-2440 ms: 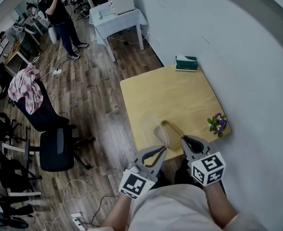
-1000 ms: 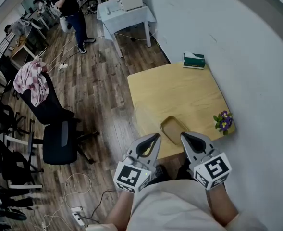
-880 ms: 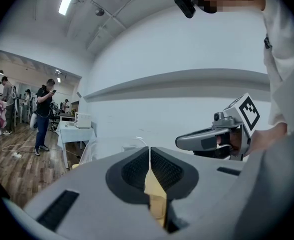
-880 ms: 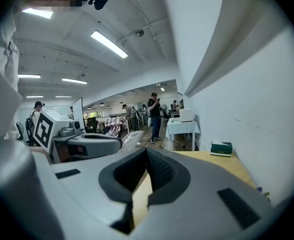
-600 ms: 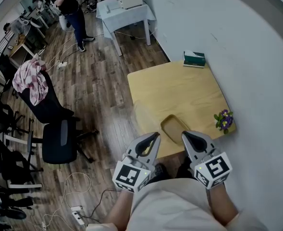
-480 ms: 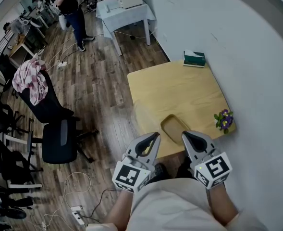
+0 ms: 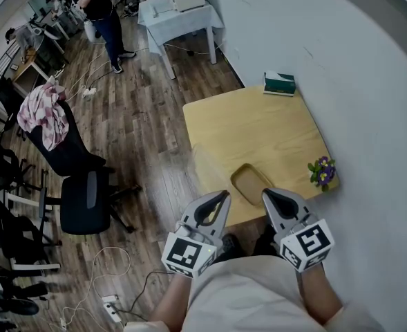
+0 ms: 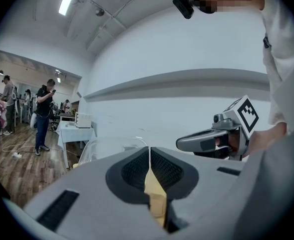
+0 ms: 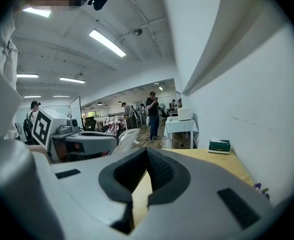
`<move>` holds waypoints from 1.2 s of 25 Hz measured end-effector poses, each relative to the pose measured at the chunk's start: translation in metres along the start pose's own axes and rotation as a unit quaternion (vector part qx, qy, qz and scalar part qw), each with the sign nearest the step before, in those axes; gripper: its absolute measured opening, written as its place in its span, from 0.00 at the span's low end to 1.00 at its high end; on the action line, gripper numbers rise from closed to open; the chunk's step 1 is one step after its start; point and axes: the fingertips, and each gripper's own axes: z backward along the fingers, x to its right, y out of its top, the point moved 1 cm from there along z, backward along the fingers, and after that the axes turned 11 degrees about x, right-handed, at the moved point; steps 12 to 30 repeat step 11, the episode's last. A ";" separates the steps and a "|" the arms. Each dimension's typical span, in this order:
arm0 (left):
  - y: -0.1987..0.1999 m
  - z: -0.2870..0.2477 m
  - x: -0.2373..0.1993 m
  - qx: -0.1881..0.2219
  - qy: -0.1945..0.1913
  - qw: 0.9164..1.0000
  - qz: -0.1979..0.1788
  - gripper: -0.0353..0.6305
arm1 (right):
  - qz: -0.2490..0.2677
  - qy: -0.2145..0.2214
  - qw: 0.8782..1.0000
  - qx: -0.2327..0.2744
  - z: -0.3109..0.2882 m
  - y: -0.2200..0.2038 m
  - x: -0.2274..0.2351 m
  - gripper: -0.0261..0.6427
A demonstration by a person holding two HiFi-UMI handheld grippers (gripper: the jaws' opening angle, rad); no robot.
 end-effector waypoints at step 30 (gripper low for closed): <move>-0.003 0.002 -0.002 -0.001 0.001 1.000 0.002 0.07 | 0.001 0.003 1.000 -0.001 -0.003 -0.002 -0.001 0.05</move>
